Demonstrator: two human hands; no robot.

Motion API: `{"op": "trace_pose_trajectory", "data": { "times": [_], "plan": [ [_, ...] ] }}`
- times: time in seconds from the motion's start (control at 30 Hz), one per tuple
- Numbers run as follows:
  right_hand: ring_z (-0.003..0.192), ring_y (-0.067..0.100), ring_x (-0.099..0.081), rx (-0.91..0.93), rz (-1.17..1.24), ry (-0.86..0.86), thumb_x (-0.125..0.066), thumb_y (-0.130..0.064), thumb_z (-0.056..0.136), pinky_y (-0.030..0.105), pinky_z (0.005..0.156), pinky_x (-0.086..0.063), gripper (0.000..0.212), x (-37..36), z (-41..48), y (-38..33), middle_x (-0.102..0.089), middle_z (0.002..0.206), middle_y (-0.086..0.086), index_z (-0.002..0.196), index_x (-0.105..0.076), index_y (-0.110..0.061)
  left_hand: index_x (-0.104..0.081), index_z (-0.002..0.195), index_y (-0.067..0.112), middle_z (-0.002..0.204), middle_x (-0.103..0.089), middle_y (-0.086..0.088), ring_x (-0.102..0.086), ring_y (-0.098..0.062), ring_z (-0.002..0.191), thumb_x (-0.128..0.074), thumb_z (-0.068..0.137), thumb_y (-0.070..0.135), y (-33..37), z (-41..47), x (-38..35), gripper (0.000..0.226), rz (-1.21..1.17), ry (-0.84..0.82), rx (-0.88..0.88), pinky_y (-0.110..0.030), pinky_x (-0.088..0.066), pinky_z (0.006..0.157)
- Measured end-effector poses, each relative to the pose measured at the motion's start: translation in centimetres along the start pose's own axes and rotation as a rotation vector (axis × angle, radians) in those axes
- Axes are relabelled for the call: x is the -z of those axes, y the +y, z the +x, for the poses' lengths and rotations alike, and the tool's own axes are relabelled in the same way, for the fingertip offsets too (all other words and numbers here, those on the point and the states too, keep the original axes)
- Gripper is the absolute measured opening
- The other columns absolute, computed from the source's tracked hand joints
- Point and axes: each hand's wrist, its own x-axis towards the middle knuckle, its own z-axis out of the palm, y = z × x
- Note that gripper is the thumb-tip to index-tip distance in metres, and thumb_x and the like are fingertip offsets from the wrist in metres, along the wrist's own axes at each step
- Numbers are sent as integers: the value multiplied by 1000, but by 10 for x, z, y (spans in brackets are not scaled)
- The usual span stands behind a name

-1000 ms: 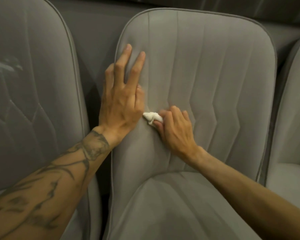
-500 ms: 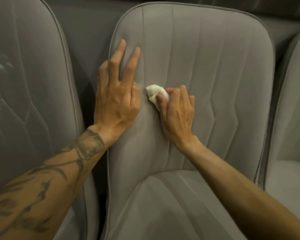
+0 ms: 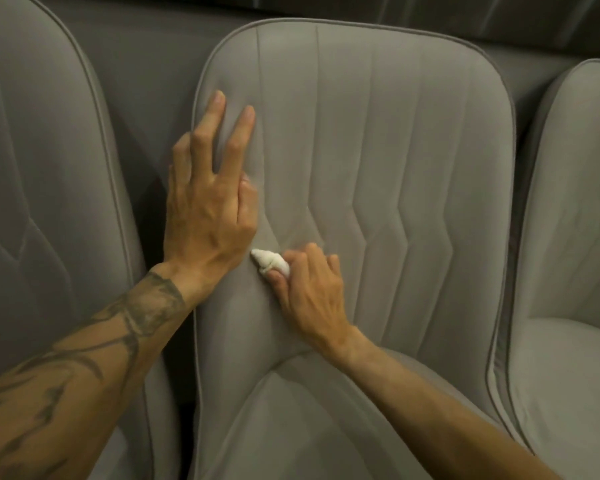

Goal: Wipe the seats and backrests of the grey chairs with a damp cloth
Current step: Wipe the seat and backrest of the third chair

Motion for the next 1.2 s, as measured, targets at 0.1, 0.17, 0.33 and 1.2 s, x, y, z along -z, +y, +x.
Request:
{"op": "trace_pose_trajectory", "data": {
  "times": [0.1,0.17,0.33,1.2],
  "plan": [
    [72,30,-54,-49,-62,83,-37,-41,105,41,68,-34,44,2,35,26,-58,80,11,88,-62,-8,-36,162,15,170,-25,-18,-41,-43,141,-40,97,13,0,0,-1,65,-6,13,-5,-44,-32,117],
    [78,28,-52,-191,-66,155,-35,-42,106,41,70,-35,43,-3,54,28,-59,88,8,93,-59,-9,-37,162,15,169,-25,-19,-41,-42,141,-41,96,12,-2,0,-1,66,-9,24,-5,-42,-31,118],
    [73,29,-47,-134,34,20,-36,-39,106,40,68,-32,29,-17,-34,-13,-52,82,9,96,-50,-15,-38,161,15,170,-25,-18,-38,-39,146,-42,96,10,-1,1,0,66,-25,12,-5,-37,-26,122],
    [88,33,-57,-282,75,211,-43,-42,102,48,84,-39,38,16,178,-15,-60,99,13,99,-60,-7,-16,164,-1,174,-9,-19,-4,-6,157,-45,98,12,-10,-3,1,74,-287,-13,72,-28,-12,128]
  ]
}}
